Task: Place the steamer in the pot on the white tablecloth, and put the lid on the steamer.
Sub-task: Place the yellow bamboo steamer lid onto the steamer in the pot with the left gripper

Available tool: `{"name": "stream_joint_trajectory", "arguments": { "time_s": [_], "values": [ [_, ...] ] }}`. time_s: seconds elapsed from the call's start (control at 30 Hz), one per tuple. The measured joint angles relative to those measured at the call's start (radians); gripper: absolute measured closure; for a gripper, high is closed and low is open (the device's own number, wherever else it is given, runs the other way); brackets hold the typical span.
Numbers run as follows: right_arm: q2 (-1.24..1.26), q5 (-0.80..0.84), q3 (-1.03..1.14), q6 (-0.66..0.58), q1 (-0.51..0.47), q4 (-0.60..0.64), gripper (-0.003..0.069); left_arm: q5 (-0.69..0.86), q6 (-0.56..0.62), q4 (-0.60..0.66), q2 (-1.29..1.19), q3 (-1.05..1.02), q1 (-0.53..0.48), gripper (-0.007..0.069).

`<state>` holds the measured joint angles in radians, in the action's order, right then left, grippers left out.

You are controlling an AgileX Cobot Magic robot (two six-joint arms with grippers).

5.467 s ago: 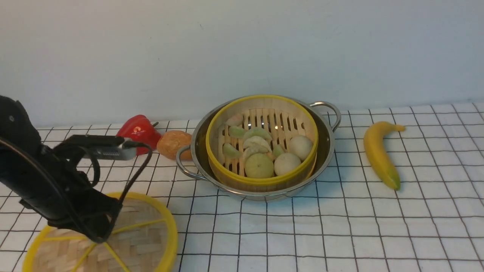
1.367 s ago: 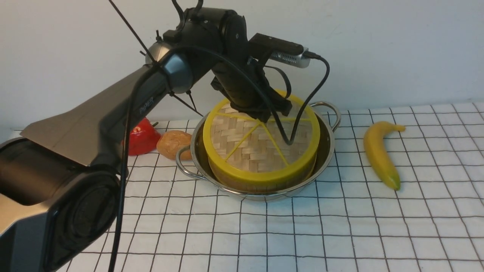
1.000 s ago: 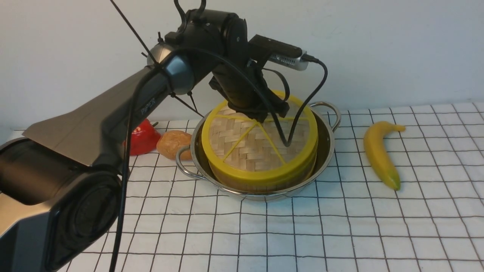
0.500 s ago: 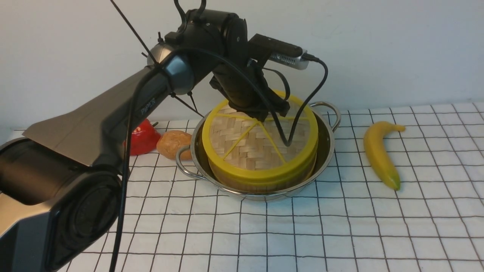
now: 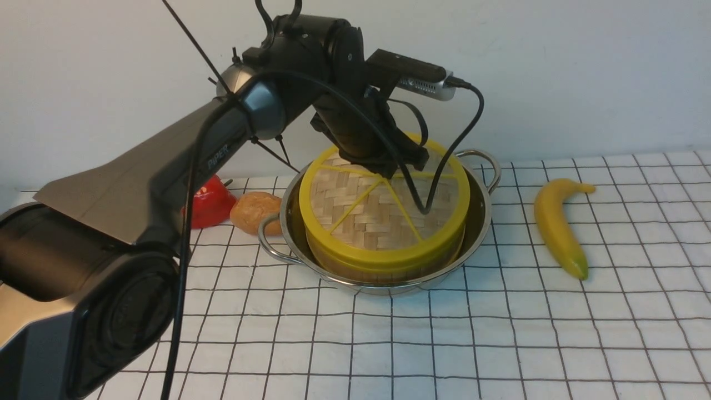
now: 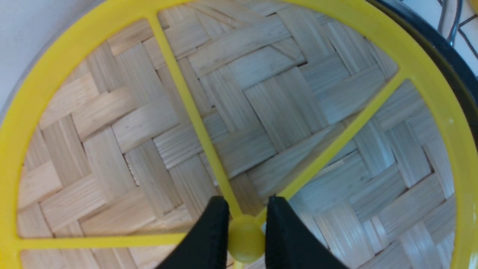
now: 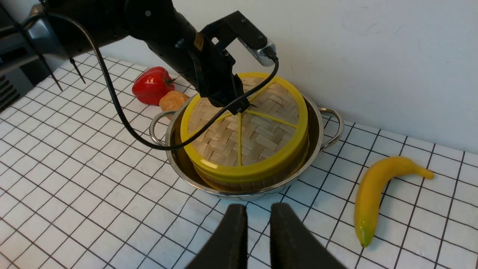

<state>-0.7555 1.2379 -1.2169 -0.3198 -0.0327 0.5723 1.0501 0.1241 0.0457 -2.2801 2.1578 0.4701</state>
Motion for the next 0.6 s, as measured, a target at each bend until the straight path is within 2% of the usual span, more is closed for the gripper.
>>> {"name": "stream_joint_trajectory", "arguments": {
  "time_s": [0.6],
  "values": [
    [0.0, 0.0, 0.0, 0.0, 0.0, 0.0, 0.0538, 0.0, 0.0, 0.004, -0.015, 0.006, 0.0, 0.0508]
  ]
}}
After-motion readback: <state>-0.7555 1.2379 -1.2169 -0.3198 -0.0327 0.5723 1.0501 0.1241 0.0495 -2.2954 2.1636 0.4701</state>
